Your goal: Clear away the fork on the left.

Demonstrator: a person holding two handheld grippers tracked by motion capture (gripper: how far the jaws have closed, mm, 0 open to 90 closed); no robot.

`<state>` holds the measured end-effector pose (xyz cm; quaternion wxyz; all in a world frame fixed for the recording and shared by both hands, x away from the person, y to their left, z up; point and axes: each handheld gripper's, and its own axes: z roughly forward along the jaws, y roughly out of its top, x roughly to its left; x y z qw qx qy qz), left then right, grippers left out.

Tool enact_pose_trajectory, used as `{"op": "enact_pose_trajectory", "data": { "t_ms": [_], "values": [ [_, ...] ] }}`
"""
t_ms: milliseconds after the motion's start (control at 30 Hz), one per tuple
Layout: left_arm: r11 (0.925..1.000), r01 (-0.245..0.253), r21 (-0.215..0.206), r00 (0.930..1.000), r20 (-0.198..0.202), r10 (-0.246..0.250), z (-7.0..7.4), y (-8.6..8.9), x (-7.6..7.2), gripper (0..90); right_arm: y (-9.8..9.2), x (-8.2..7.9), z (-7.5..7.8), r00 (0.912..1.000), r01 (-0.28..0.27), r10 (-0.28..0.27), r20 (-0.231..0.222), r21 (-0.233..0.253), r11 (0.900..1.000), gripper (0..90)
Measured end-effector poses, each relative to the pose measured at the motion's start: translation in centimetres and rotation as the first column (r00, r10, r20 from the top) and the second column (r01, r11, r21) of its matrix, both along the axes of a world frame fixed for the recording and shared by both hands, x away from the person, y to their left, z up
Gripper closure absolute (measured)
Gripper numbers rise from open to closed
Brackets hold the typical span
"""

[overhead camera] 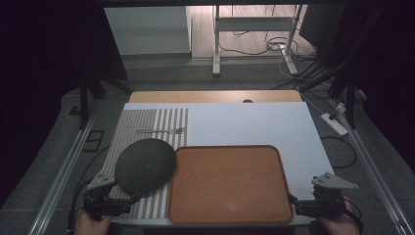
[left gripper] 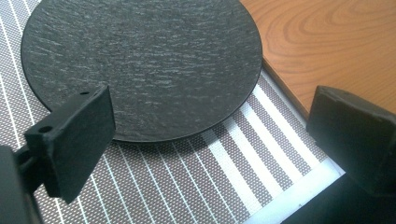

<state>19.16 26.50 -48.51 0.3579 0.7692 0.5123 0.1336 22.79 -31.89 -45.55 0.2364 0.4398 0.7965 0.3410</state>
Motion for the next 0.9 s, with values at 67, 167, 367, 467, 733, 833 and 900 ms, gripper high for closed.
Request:
{"op": "enact_pose_trajectory", "data": {
  "t_ms": [67,167,367,467,733,833,900],
  "values": [
    [1.0,0.006,0.003,1.0,-0.004,-0.005,-0.02,-0.06,0.05,2.6,0.0,-0.03,0.03,1.0,-0.001,0.001,0.001,-0.002,1.0,0.0],
    [0.9999,0.01,0.012,0.9999,-0.011,-0.009,-0.05,-0.18,0.13,2.9,0.0,-0.08,0.04,0.9999,-0.009,0.009,0.004,-0.002,1.0,0.0],
    [0.9999,0.011,0.011,0.9998,-0.018,-0.011,-0.07,-0.16,0.19,3.0,0.02,-0.04,0.02,0.9997,-0.024,0.024,-0.008,0.002,1.0,0.0],
    [0.9999,0.01,0.01,0.9997,-0.022,-0.01,-0.08,-0.14,0.22,3.0,0.04,0.0,0.0,0.9996,-0.025,0.025,-0.01,0.001,1.0,0.0],
    [1.0,0.006,-0.001,0.9996,-0.027,-0.006,-0.08,-0.01,0.26,2.9,0.03,0.05,-0.03,0.9994,-0.03,0.03,-0.015,0.002,1.0,0.0],
    [0.9999,-0.002,-0.013,0.9994,-0.035,0.001,-0.1,0.16,0.34,2.6,0.06,0.04,-0.03,0.9994,-0.03,0.03,-0.016,0.001,1.0,0.0],
    [0.9998,-0.003,-0.017,0.9993,-0.036,0.003,-0.09,0.2,0.37,1.8,0.08,0.04,-0.03,0.9994,-0.03,0.03,-0.017,0.0,1.0,0.0]
  ]
}}
